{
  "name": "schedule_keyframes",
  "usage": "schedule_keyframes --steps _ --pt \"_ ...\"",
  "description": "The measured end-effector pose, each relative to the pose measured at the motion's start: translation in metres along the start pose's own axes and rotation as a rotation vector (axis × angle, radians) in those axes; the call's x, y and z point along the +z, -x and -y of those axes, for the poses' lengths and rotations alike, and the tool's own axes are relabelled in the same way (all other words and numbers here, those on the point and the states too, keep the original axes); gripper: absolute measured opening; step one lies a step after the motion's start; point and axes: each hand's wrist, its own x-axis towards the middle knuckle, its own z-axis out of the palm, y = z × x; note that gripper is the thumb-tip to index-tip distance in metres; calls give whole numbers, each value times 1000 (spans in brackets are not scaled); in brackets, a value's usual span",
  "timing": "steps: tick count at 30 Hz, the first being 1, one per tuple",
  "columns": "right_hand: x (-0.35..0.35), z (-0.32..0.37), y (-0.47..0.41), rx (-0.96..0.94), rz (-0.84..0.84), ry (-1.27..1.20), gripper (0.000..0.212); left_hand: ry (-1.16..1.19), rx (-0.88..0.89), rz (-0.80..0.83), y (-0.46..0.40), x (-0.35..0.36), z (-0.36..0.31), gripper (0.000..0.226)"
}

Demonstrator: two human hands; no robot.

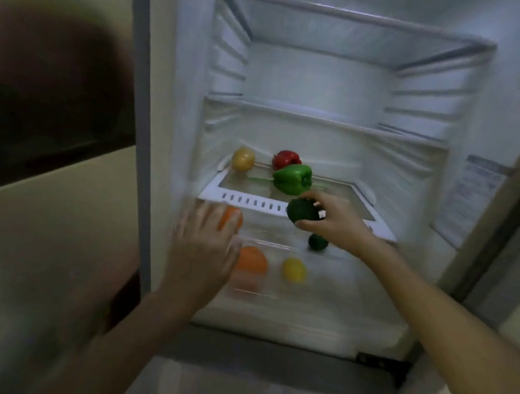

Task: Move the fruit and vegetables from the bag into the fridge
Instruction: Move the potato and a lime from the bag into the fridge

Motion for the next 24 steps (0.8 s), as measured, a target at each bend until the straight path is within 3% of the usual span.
schedule_keyframes --steps 5,12,16,20,24 --pt "6 -7 5 21 330 -3 46 -20 83 86 24 16 -10 53" --pt "19 -7 -18 30 593 258 38 2 117 25 25 26 -5 58" --pt "19 -26 -20 188 804 451 46 16 140 -107 27 36 -2 56" --pt "23 -43 -18 412 945 416 56 10 151 -209 28 41 -2 53" --pt "31 -56 -17 482 975 391 56 -5 151 -222 28 42 -2 53"
